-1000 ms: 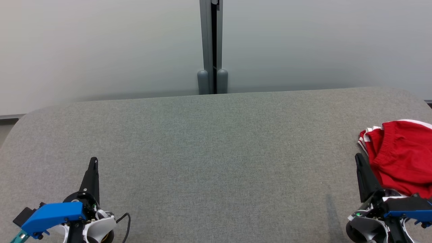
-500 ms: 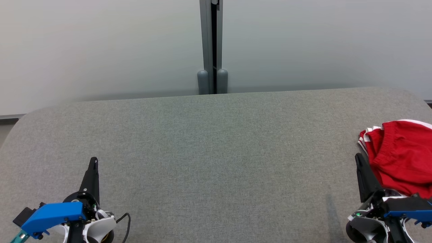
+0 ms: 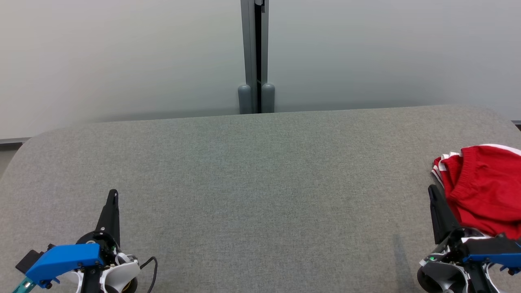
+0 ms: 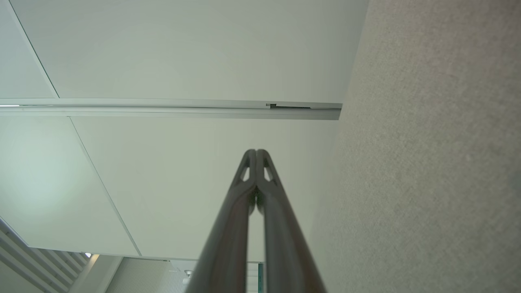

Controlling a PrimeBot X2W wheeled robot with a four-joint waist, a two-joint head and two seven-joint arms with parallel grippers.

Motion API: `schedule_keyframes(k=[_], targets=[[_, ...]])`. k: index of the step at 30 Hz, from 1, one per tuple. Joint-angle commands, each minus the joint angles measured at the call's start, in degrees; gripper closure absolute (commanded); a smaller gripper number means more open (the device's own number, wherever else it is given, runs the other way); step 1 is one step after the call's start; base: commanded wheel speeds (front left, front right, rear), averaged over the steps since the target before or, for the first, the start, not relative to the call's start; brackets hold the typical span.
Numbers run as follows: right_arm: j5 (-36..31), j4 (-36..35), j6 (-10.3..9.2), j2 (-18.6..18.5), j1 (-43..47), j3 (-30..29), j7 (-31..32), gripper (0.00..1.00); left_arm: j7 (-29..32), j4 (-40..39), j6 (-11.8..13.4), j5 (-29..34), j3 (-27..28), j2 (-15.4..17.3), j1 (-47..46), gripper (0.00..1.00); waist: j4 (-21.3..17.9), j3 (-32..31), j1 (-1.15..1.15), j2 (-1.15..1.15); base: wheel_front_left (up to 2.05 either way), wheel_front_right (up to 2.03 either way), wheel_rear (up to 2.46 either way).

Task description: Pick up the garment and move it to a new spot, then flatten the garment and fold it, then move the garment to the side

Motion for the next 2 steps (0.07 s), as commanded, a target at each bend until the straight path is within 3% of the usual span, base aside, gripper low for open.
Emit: schedule_keyframes(k=[1,2], targets=[[0.16,-0.24,0.02,-0.34,0.65,-0.11,0.27,1.0,0.19,-0.23,-0.26,-0.26,0.13,0.05,-0.54,1.0,0.0,0.0,0.0,0.0,0.0,0.0,0.0],[0.16,-0.24,0.02,-0.34,0.65,-0.11,0.27,1.0,0.19,-0.23,-0.26,-0.26,0.13,0.05,-0.53,1.0,0.0,0.0,0.0,0.0,0.0,0.0,0.0]])
